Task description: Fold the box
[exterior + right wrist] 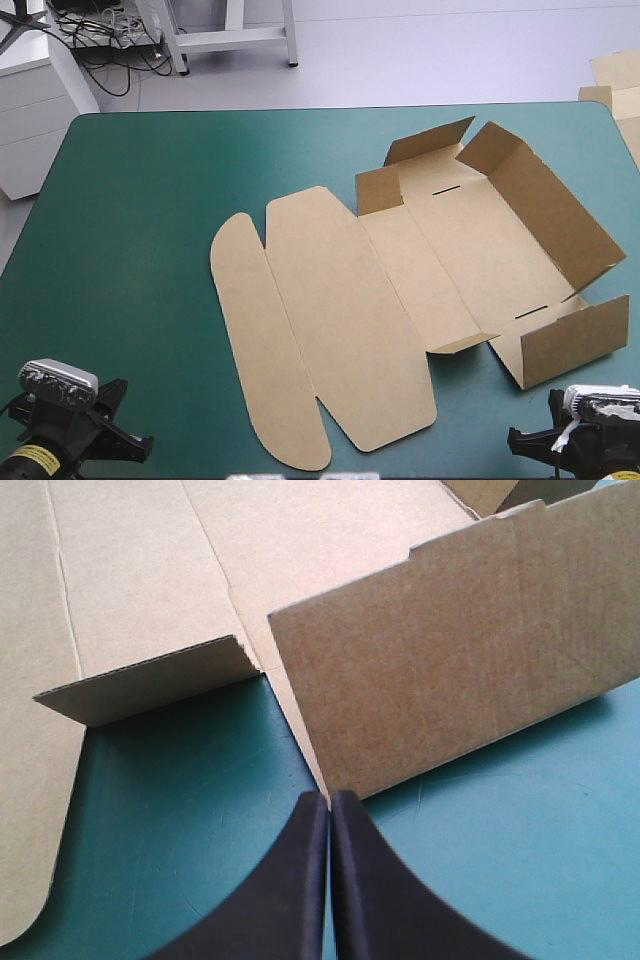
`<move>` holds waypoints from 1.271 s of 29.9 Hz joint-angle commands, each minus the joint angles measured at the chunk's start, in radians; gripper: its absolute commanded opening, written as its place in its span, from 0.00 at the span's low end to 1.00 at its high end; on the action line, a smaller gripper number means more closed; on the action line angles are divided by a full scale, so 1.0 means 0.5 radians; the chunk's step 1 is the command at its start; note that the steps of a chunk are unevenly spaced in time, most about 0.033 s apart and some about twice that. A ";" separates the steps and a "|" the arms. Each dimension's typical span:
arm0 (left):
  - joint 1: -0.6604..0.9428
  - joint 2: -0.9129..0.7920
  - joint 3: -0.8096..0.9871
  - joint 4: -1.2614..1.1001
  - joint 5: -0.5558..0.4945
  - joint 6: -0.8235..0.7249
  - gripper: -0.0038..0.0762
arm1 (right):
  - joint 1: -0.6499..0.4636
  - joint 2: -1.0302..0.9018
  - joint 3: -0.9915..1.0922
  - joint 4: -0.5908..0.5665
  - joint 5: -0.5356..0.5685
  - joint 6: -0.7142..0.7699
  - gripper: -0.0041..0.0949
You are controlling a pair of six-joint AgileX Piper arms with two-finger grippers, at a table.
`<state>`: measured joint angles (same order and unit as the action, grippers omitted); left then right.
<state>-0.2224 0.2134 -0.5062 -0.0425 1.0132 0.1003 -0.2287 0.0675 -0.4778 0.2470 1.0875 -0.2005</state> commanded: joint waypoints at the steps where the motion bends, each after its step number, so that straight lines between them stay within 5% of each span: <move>1: 0.002 0.025 -0.046 -0.015 -0.126 -0.005 0.04 | 0.006 0.036 -0.042 0.028 -0.136 -0.012 0.04; 17: 0.002 0.025 -0.030 -0.015 -0.236 -0.005 0.04 | 0.156 0.363 -0.305 0.145 -0.001 -0.151 0.04; 29: 0.002 0.025 -0.030 -0.015 -0.236 -0.005 0.04 | 0.273 1.250 -0.991 0.300 0.325 0.097 0.05; 38: 0.002 0.025 -0.030 -0.015 -0.236 -0.005 0.04 | 0.276 1.736 -1.145 0.358 0.330 0.689 0.11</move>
<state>-0.2224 0.2134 -0.4972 -0.0425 0.9614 0.1003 -0.0911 0.8973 -1.0161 0.3936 1.2441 0.0567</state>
